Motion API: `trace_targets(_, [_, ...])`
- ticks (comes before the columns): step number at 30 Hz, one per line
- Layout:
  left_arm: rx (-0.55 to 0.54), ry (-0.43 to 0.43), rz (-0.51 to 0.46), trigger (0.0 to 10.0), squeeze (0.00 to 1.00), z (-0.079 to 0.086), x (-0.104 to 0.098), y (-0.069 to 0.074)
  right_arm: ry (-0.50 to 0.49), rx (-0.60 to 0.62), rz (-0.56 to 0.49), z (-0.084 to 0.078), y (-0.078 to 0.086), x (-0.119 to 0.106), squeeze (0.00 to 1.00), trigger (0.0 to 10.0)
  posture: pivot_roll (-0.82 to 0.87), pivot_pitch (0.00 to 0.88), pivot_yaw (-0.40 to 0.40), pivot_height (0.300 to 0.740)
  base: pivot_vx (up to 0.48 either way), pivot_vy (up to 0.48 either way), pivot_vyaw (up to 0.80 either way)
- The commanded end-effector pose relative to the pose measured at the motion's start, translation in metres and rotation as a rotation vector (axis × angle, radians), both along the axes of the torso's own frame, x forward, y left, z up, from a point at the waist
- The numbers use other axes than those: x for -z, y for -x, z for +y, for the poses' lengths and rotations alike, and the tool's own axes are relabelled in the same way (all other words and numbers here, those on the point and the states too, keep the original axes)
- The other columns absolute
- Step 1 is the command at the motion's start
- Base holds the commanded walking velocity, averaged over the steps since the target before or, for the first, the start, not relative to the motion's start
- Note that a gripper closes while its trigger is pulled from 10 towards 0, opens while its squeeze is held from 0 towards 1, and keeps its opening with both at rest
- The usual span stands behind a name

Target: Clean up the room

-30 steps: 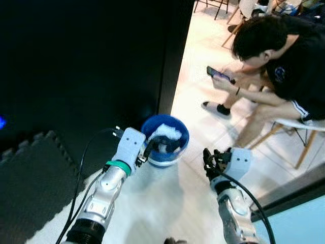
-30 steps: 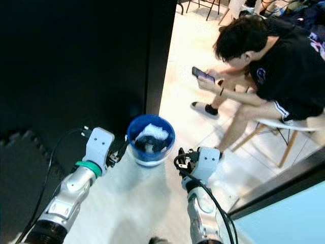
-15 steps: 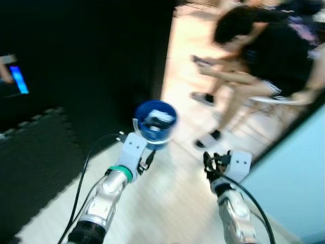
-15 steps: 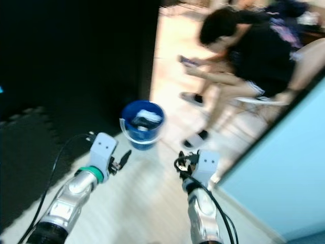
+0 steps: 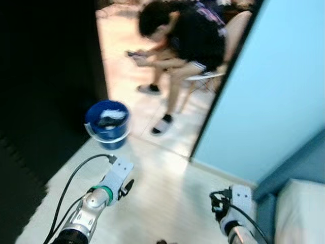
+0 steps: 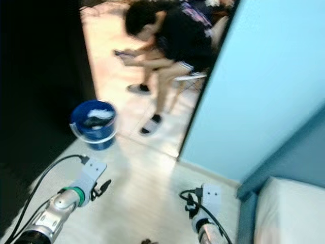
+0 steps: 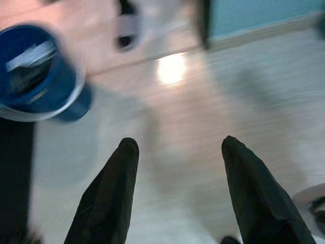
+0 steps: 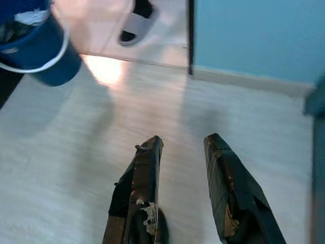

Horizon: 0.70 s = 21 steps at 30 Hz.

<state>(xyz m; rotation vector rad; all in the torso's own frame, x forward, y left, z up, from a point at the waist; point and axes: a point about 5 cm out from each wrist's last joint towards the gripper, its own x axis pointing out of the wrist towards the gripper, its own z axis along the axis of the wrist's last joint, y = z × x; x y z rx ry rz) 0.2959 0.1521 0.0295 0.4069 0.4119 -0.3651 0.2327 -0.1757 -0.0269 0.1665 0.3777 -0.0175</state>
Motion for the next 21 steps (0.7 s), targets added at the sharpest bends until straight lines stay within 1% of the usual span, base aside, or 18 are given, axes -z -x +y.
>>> trace_targets(1, [0.012, 0.010, 0.029, 10.0, 0.00, -0.003, 0.005, 0.005, -0.003, -0.007, 0.001, 0.002, 0.001, 0.002, 0.00, 10.0, 0.05, 0.060, 0.012, 0.740, 0.000, 0.000, -0.79])
trace_targets(7, [0.028, 0.016, 0.019, 10.0, 0.00, -0.008, 0.006, 0.004, -0.004, -0.018, -0.010, 0.005, -0.003, 0.001, 0.00, 10.0, 0.05, 0.060, 0.012, 0.740, 0.000, 0.000, -0.80])
trace_targets(21, [0.023, 0.038, -0.010, 10.0, 0.00, -0.014, 0.004, 0.003, 0.001, -0.016, -0.027, 0.003, -0.006, -0.001, 0.00, 10.0, 0.05, 0.061, 0.007, 0.740, 0.000, 0.000, -0.80])
